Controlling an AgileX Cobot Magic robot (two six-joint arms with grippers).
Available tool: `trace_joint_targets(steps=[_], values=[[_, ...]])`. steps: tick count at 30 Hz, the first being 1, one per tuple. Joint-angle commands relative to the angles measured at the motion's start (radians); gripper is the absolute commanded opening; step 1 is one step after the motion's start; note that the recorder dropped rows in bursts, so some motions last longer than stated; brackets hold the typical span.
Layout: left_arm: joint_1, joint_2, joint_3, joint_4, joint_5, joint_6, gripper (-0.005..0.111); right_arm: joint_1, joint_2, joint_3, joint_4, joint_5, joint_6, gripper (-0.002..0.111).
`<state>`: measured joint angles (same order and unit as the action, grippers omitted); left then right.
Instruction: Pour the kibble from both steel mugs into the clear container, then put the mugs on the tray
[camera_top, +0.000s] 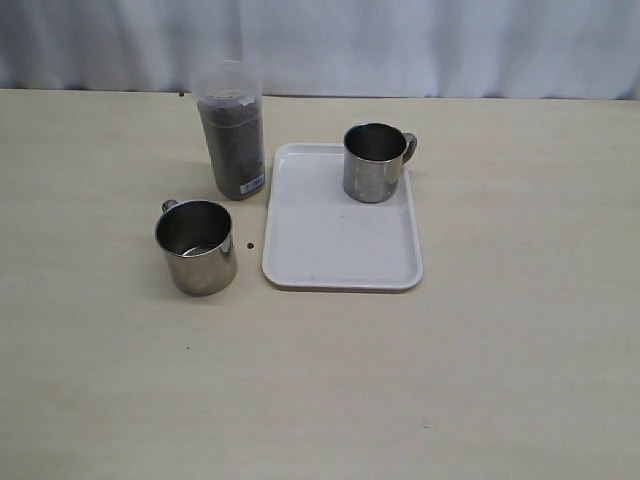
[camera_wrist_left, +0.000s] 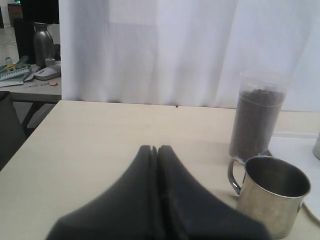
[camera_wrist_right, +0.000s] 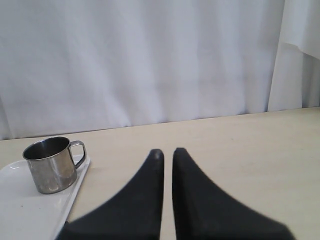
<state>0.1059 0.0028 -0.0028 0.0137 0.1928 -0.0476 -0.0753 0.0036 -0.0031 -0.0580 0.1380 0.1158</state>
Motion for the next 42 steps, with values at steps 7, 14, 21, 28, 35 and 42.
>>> trace_joint_targets(steps=[7,14,21,28,35,42], values=[[-0.004,-0.003,0.003,-0.046,-0.098,-0.013,0.0,-0.005,-0.004,0.003,0.003,0.002,-0.009,0.005],[-0.004,-0.003,0.003,-0.237,-0.295,-0.015,0.0,-0.005,-0.004,0.003,0.003,0.002,-0.009,0.005],[-0.004,0.069,0.003,-0.176,-0.381,-0.092,0.0,-0.005,-0.004,0.003,0.003,0.002,-0.009,0.005],[-0.004,0.686,0.003,0.577,-0.661,-0.491,0.0,-0.005,-0.004,0.003,0.003,0.002,-0.009,0.005],[-0.002,1.157,0.003,0.54,-0.952,-0.338,0.0,-0.005,-0.004,0.003,0.003,0.002,-0.009,0.005],[-0.002,1.516,-0.05,0.62,-1.199,-0.115,0.002,-0.005,-0.004,0.003,0.003,0.002,-0.007,0.005]])
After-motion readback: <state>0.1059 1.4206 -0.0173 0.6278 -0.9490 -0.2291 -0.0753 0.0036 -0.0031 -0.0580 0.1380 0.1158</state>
